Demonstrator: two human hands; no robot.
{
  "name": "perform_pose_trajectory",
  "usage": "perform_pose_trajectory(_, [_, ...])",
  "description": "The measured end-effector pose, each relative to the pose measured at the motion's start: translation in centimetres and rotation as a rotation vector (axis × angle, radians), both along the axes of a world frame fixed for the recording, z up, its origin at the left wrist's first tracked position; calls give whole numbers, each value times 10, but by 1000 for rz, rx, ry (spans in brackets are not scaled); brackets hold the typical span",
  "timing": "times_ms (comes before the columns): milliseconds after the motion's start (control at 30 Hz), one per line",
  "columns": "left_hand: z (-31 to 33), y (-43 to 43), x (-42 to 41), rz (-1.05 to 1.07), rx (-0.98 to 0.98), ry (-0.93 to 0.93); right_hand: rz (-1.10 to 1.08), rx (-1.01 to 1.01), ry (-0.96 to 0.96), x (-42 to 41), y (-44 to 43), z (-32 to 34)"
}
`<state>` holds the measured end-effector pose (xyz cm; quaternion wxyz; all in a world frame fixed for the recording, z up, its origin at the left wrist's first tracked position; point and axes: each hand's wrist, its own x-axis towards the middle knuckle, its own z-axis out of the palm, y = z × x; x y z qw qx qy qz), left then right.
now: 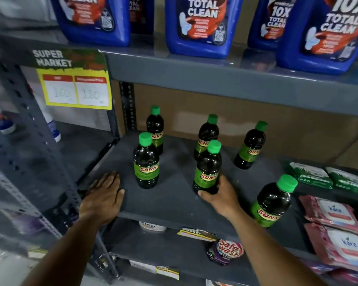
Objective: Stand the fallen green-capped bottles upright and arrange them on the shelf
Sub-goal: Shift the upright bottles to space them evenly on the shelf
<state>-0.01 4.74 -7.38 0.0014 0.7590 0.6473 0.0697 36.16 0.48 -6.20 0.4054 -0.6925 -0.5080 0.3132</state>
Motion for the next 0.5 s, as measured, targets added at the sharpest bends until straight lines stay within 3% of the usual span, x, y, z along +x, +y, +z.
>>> perform_pose_trajectory(500, [-3, 0, -3, -29, -24, -7, 45, 38, -115, -23, -71, 13])
